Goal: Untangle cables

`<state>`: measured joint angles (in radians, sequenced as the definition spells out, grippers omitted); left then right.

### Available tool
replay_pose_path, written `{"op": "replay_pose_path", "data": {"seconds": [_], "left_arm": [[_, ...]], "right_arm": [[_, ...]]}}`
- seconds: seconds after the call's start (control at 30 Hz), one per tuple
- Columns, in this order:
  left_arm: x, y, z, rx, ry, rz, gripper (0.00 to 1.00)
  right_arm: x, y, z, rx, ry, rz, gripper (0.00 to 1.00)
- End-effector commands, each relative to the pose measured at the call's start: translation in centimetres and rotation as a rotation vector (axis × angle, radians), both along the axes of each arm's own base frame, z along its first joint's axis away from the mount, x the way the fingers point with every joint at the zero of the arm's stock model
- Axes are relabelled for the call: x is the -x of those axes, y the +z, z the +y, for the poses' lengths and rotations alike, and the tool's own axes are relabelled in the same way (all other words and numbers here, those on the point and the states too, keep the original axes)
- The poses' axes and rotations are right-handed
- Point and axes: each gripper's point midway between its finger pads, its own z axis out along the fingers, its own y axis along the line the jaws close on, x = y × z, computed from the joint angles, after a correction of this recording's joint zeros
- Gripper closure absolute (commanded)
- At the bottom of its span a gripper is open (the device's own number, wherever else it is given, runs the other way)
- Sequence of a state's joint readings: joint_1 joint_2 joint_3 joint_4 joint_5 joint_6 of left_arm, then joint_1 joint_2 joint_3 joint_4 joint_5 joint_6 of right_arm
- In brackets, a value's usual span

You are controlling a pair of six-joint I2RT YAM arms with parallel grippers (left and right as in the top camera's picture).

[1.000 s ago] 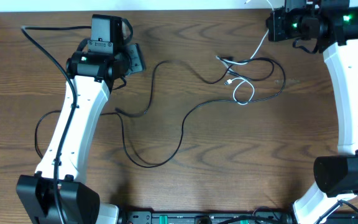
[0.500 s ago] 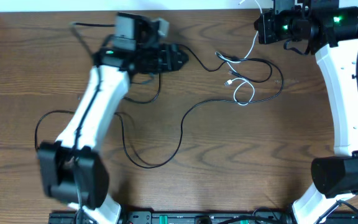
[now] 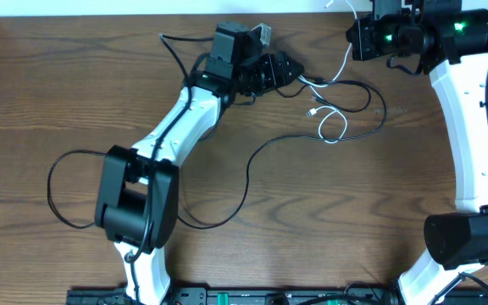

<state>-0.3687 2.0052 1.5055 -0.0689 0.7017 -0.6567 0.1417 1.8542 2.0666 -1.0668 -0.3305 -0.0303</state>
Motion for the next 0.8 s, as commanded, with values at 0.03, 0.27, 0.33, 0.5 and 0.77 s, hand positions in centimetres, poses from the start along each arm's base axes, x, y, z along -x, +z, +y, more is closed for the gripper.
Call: {"op": "replay_pose_path", "data": {"seconds": [0.03, 0.27, 0.33, 0.5, 0.77], "left_arm": [[0.0, -2.3, -0.9, 0.037, 0.041, 0.119, 0.29], [-1.5, -0.9, -1.2, 0.081, 0.09, 0.065, 0.29], [-1.6, -1.1, -1.3, 0.078, 0.112, 0.076, 0.29], [-1.2, -1.4, -2.6, 0.081, 0.102, 0.074, 0.29], [-1.1, -1.8, -4.1, 0.101, 0.11, 0.085, 0.29]], "right_arm": [[0.4, 0.4, 0.7, -0.009, 0.02, -0.005, 0.99], [0.4, 0.4, 0.7, -0.01, 0.021, -0.005, 0.99], [0.5, 0.3, 0.8, -0.009, 0.023, -0.003, 0.99], [0.5, 0.3, 0.8, -0.008, 0.023, 0.0, 0.99], [0.6, 0.2, 0.8, -0.005, 0.022, 0.006, 0.99]]}}
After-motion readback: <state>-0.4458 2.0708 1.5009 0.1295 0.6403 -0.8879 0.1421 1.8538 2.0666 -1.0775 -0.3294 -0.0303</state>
